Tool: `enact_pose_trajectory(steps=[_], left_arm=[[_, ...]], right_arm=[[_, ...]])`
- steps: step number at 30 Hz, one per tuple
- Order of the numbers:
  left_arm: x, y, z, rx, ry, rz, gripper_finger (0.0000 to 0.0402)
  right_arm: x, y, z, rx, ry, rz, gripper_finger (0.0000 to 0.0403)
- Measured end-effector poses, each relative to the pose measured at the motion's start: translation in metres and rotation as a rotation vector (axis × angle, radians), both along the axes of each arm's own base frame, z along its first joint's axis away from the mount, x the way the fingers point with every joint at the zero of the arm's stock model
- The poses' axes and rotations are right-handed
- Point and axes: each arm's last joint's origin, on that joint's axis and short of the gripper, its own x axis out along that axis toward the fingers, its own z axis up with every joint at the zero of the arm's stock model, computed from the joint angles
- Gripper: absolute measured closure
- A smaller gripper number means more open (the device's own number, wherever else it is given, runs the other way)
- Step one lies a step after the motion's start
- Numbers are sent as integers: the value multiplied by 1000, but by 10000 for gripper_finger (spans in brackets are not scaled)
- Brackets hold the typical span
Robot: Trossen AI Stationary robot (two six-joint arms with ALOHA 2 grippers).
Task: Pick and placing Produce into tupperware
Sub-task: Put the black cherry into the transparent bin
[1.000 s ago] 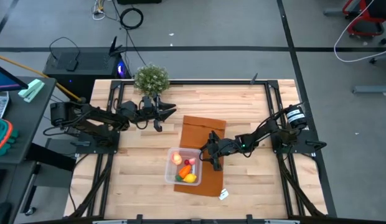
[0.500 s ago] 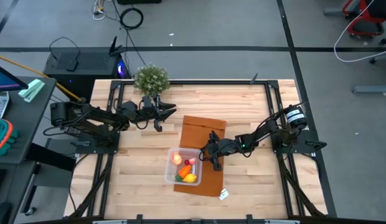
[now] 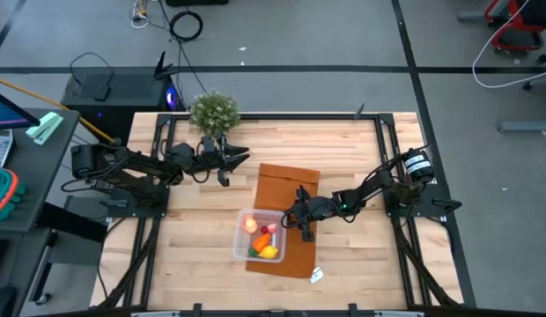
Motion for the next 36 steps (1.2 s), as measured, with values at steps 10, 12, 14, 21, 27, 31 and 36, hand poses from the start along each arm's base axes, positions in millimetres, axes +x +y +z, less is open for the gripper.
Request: enact_pose_trajectory(steps=[10, 12, 14, 21, 27, 31, 36], left_arm=[[0, 0, 0, -2, 5, 0, 287], [0, 0, 0, -2, 5, 0, 288], [0, 0, 0, -2, 5, 0, 290], [0, 0, 0, -2, 5, 0, 290], [0, 0, -1, -2, 5, -1, 291], [0, 0, -1, -3, 6, 0, 290], [0, 0, -1, -2, 7, 0, 288]], right_arm=[[-1, 0, -1, -3, 16, 0, 305], [-1, 0, -1, -3, 16, -1, 311], [-1, 0, -1, -3, 16, -1, 315], [-1, 0, -1, -2, 13, -1, 314], [-2, -1, 5, -6, 14, -1, 315], [-6, -4, 18, -19, 24, 0, 315], [-15, -8, 40, -28, 52, -10, 315]])
